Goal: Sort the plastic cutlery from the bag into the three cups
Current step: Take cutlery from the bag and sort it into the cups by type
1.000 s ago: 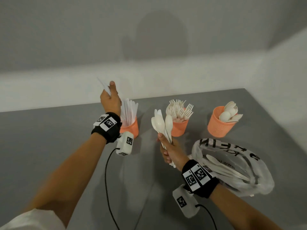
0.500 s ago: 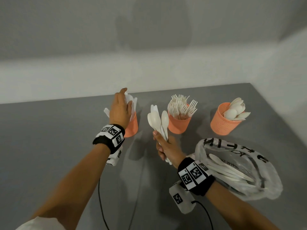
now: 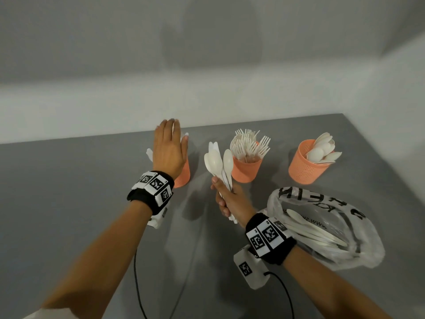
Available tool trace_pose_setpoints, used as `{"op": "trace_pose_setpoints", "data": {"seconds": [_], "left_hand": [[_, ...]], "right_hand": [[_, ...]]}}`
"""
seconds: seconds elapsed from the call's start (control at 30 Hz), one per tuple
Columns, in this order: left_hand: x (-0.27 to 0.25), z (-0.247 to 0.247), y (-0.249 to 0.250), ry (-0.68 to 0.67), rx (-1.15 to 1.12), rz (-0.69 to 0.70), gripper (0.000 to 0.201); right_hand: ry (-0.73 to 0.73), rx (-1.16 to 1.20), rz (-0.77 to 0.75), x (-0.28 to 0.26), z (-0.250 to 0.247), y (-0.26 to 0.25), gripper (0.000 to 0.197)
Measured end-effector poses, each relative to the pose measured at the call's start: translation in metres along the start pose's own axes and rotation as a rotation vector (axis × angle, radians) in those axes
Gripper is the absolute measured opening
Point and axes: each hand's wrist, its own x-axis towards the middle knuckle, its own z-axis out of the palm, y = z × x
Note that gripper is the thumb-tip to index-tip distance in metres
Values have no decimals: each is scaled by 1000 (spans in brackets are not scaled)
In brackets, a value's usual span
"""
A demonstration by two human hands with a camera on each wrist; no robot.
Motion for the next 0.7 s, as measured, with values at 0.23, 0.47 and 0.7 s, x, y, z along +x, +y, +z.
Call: {"op": "trace_pose_setpoints", "data": {"seconds": [0.23,0.47,0.7], "left_hand": [[-13,-38,62,-324,-876,-448,37],[-14,-38,61,-447,-964,-532,24],[8,-56,50,-393,-895,-483,24]], "right_hand": [[-112,12,46,-2,0,-6,27],[-112,-45,47,-7,-5,-4,26],[-104,-63,26,-14,-9,1,25]]}}
